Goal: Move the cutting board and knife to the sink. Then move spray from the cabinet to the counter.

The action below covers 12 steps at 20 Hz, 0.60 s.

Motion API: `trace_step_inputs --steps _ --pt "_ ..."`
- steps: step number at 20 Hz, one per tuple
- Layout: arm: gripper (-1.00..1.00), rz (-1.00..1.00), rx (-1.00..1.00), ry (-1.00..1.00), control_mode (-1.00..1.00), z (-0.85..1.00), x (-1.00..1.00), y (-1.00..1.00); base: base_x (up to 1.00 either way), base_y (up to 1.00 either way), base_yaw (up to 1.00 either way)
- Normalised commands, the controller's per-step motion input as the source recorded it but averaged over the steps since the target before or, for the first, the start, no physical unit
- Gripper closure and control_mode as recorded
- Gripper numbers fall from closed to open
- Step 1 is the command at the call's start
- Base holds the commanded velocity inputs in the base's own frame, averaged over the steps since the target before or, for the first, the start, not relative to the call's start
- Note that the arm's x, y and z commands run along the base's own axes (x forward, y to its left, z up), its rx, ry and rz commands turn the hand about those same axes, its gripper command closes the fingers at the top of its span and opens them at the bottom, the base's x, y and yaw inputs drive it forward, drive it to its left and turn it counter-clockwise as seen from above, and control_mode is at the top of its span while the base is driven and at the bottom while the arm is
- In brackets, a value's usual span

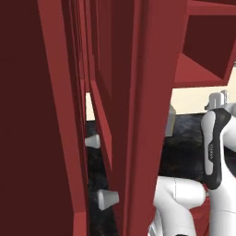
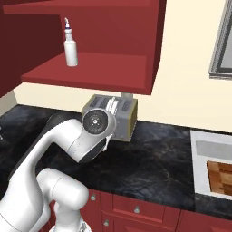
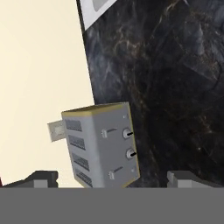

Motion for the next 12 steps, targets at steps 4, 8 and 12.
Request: trace_step_inputs --steps 4,8,12 --pt "-1.00 0.00 0.00 0.00 1.00 0.00 0.00 0.00 1.00 0.70 0.00" --pt "-1.00 0.00 0.00 0.00 1.00 0.00 0.00 0.00 0.89 0.90 0.00" --pt "-1.00 0.00 0.00 0.00 1.00 0.00 0.00 0.00 0.68 1.00 0.02"
